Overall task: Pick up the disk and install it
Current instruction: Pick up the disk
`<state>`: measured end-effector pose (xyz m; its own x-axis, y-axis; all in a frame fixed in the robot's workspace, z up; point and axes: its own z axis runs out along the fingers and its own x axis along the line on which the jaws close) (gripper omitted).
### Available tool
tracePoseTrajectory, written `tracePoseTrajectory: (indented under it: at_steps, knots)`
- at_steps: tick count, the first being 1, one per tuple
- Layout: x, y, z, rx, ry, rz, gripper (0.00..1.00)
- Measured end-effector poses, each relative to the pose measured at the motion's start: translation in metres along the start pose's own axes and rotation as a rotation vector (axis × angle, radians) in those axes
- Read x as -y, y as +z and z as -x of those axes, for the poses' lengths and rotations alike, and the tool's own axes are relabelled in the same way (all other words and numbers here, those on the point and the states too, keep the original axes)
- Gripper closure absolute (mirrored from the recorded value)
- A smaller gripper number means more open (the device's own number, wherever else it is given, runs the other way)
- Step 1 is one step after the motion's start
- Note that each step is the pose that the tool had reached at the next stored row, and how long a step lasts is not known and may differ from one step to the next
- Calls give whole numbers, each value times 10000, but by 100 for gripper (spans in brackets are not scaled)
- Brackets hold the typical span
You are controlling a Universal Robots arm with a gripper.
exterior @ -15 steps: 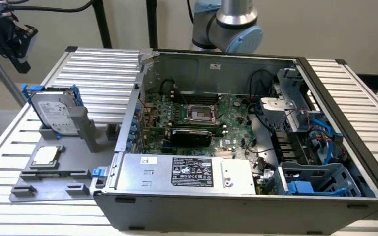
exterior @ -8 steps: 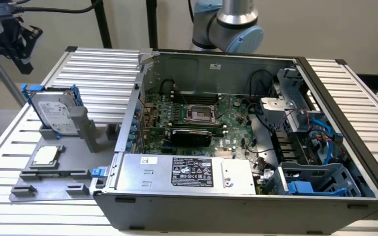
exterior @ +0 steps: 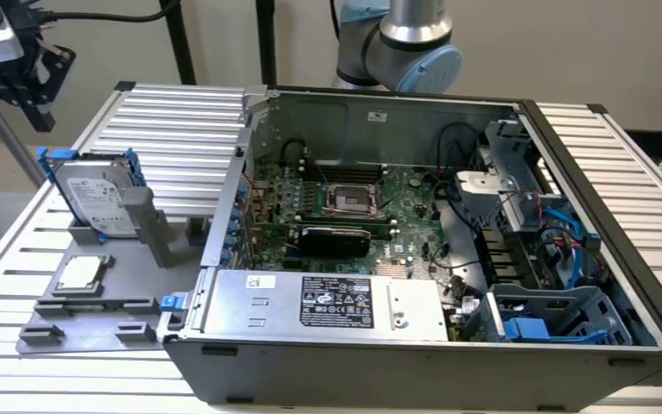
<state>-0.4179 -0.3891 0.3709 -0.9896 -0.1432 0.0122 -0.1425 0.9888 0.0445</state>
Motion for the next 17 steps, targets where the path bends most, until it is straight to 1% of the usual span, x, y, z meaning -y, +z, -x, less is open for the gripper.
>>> tracePoseTrajectory:
  at_steps: [17]
  knots:
    - [3,55,0,-135,-3099,-36,89]
